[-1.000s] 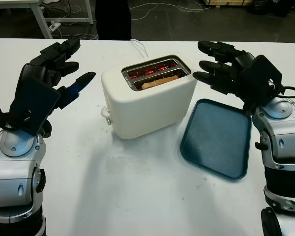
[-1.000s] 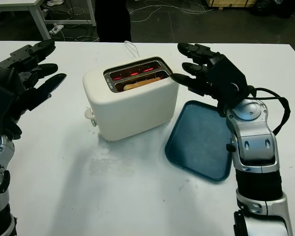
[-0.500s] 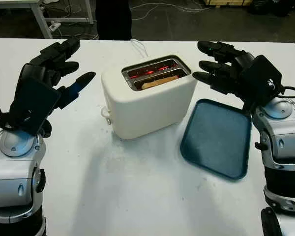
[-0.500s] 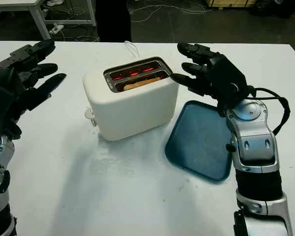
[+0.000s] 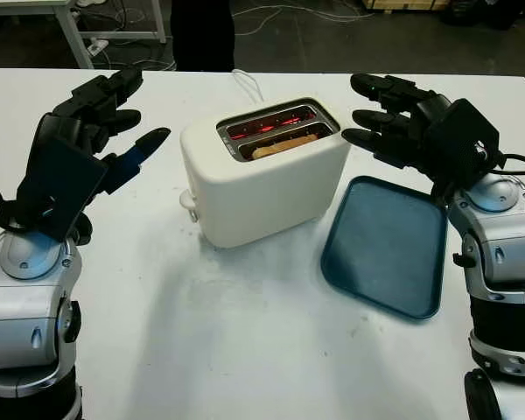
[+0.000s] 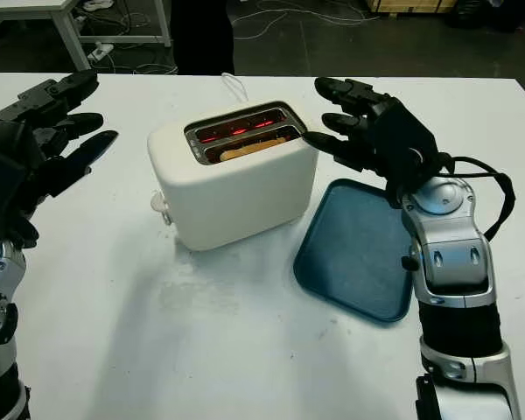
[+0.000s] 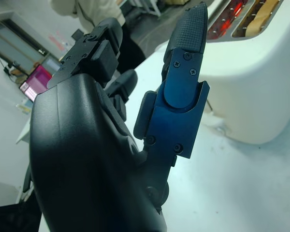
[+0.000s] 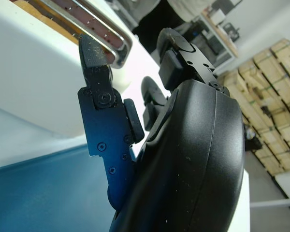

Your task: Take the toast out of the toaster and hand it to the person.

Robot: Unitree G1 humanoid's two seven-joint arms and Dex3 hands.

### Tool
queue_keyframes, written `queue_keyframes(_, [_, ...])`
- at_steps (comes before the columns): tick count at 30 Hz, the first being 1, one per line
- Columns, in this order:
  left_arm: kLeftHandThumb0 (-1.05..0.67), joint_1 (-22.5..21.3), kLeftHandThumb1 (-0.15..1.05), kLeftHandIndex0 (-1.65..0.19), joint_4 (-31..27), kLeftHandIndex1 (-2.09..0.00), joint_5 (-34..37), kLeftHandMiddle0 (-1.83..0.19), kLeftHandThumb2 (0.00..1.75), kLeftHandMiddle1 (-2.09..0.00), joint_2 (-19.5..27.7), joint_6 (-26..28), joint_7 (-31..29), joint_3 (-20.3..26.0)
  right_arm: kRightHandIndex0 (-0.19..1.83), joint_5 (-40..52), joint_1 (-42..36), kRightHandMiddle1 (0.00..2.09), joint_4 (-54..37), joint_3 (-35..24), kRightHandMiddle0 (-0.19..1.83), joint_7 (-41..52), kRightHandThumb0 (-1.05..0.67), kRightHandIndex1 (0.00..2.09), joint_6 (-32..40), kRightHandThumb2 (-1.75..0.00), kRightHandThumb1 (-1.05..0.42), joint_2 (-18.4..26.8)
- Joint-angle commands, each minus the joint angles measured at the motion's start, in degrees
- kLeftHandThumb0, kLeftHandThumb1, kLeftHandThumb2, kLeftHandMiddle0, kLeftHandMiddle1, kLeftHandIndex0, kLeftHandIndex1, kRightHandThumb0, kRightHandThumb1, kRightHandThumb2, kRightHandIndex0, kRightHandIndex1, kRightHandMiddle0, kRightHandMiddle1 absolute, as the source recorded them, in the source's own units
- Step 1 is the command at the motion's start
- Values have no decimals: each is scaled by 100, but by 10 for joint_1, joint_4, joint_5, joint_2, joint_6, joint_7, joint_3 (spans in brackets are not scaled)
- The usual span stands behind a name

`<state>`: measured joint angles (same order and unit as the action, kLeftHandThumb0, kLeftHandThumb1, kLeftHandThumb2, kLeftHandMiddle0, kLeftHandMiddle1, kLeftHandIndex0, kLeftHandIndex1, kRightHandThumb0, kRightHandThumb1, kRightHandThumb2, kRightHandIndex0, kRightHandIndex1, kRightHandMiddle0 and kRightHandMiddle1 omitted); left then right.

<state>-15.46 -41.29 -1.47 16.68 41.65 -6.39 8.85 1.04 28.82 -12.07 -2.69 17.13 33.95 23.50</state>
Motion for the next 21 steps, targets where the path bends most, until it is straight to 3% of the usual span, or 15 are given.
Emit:
queue_keyframes(1, [-73,0,92,-46,2,-1,4,-12,12,-86,-3,-6,2,0,28,1,6,1,6,-1,43,-1,-46,33,-13,0,-89,-1])
queue_keyframes(21, [-73,1,92,-45,4,-1,2,-7,15,-91,-1,-10,-4,-1,22,6,5,1,6,-3,43,5,-46,44,-10,0,-90,4])
